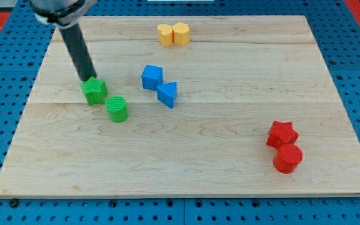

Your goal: Move both the green blocks to the bottom left side of the board

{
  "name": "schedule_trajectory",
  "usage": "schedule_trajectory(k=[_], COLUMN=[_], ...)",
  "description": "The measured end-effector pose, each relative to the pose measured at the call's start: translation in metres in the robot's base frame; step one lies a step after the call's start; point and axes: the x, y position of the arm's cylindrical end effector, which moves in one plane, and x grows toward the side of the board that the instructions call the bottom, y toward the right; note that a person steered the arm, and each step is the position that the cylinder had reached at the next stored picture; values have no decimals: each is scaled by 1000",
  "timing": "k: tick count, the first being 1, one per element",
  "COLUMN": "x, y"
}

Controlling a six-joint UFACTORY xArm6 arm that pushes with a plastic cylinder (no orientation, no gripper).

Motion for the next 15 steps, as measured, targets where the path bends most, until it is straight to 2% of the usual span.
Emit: schedule_trajectory(k=[1,3,4,5,7,8,10,12,13,15], x=[-3,54,76,117,126,161,146,97,105,89], y=[15,14,38,5,-48,-56,110,109,48,10])
